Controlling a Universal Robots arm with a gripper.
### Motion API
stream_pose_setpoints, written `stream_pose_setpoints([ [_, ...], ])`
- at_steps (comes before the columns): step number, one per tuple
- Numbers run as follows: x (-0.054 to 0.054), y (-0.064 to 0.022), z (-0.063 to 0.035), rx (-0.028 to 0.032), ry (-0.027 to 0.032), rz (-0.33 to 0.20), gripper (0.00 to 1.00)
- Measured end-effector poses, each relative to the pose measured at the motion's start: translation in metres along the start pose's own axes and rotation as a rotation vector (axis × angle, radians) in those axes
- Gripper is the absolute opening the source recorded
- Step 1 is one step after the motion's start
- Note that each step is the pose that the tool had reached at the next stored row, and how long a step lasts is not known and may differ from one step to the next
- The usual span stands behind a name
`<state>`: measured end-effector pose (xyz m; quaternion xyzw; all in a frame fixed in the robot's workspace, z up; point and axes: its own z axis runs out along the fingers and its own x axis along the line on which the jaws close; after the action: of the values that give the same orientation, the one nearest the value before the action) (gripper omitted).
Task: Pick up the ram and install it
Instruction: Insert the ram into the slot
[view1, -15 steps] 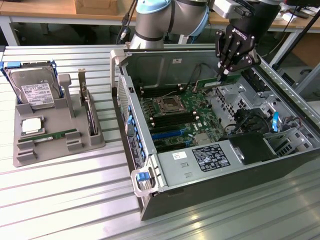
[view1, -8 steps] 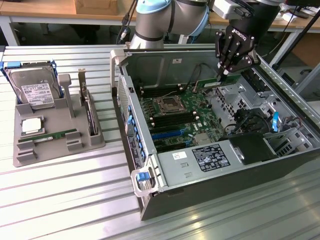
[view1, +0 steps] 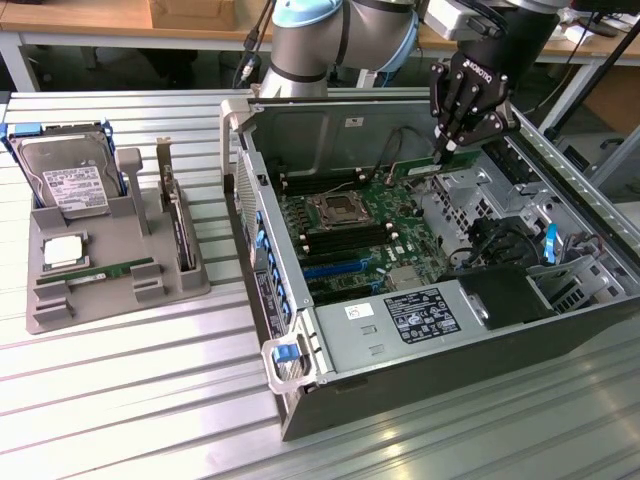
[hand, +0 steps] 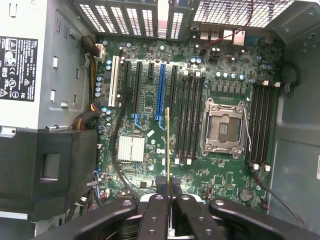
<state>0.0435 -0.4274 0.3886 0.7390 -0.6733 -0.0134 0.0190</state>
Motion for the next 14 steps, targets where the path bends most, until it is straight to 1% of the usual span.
stream_pose_setpoints([
  [14,0.0000,-0.0001,0.0025,0.0000,-0.0001,0.000,0.12],
])
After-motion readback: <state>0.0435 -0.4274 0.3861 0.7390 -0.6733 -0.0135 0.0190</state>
